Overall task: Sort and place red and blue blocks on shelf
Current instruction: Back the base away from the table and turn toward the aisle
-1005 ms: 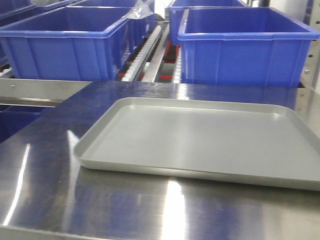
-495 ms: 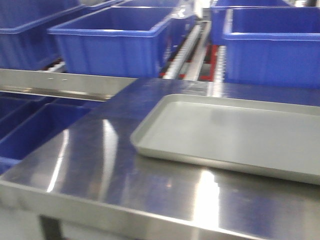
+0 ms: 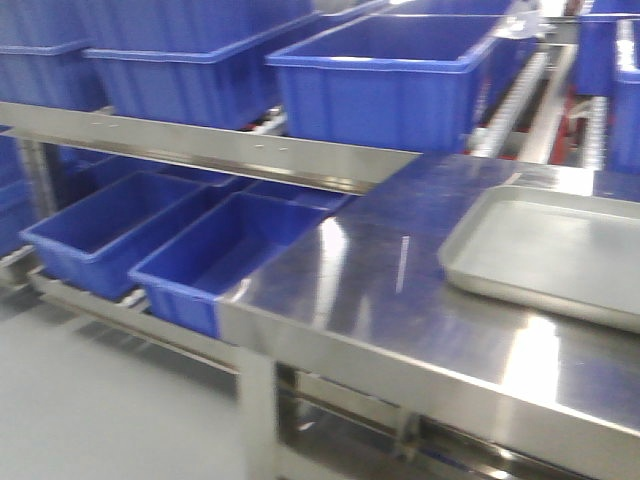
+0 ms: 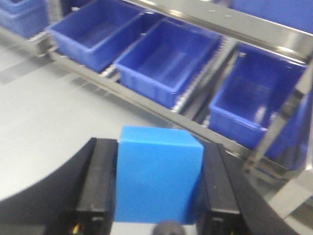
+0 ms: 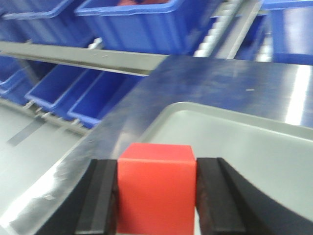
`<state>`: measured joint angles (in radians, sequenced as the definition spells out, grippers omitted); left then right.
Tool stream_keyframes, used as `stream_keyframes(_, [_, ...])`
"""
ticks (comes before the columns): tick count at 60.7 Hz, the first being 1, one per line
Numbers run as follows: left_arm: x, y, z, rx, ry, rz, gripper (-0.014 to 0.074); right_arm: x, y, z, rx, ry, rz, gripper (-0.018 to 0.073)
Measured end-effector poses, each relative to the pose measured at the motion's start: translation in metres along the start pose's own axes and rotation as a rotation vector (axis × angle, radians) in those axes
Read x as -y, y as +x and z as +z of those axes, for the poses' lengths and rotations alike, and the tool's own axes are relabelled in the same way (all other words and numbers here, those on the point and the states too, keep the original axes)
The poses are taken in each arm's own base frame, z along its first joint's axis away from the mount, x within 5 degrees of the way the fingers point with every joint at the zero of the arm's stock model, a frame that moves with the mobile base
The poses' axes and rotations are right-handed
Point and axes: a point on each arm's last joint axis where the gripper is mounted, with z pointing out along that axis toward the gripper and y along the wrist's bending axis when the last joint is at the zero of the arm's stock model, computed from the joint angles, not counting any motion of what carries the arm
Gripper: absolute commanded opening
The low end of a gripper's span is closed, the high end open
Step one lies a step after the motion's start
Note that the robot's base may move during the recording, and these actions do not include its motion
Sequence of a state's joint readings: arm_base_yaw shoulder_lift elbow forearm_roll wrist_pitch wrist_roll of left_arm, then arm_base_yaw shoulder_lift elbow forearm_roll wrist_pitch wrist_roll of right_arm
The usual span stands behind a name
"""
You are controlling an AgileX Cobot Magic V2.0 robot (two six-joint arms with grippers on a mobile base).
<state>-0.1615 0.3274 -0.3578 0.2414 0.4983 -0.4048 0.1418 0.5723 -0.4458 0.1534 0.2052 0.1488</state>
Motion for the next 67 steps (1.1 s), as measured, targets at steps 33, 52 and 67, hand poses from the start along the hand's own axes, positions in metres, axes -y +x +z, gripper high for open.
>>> stream_keyframes(33, [0.0,0.0,0.0,0.0,0.0,0.0,0.0133,0.0,0.0,0.0,0.0,0.0,0.0,0.0055])
stream_keyframes(52, [0.0,0.0,0.0,0.0,0.0,0.0,0.0133,0.0,0.0,0.0,0.0,0.0,0.0,0.0055])
stream_keyframes(67, [0.0,0.0,0.0,0.0,0.0,0.0,0.0133,0.0,0.0,0.0,0.0,0.0,0.0,0.0055])
